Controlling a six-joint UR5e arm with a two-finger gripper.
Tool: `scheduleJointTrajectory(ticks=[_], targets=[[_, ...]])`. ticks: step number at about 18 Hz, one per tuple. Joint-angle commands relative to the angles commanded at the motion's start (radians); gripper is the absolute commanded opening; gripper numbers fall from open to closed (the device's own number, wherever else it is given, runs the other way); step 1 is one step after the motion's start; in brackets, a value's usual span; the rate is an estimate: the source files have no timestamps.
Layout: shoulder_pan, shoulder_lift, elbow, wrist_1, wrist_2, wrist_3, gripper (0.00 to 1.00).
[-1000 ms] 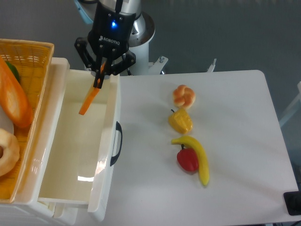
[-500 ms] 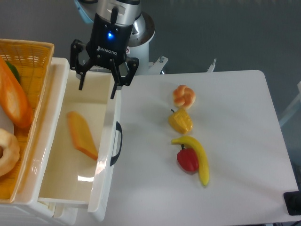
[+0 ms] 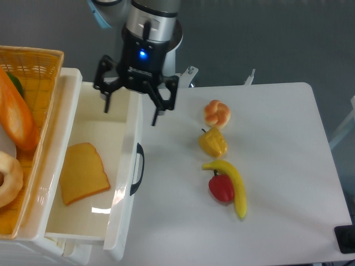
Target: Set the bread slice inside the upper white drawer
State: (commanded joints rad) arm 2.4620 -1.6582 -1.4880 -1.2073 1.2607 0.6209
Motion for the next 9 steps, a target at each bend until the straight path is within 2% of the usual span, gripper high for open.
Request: scheduleJointTrajectory(ticks=[3, 7, 9], targets=[[0.003, -0.031, 0.0, 0.0, 0.084, 0.075, 1.0], [0.0, -0.084, -0.002, 0.003, 0.3, 0.143, 1.0], [-0.003, -0.103, -0.009, 0.003, 0.353, 0.206, 1.0]])
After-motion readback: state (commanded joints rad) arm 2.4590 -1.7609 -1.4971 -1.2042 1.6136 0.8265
